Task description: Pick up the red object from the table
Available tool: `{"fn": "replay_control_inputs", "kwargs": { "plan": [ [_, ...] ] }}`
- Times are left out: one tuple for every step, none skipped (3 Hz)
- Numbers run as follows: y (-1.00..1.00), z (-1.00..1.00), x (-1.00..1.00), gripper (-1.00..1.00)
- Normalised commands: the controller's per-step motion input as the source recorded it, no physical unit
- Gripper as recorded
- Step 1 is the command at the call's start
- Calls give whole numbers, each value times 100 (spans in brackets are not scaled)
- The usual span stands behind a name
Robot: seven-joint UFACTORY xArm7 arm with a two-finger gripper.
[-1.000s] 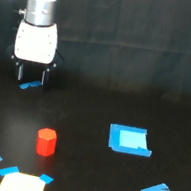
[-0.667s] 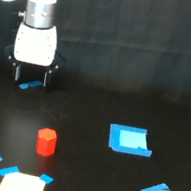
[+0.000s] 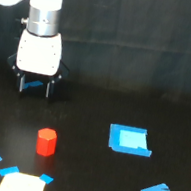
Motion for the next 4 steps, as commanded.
{"fn": "replay_control_inputs", "kwargs": {
  "plan": [
    [-100,-100,50,100],
    [-100,-100,54,86],
    [-100,-100,48,100],
    [-100,-100,16,100]
  ]
}}
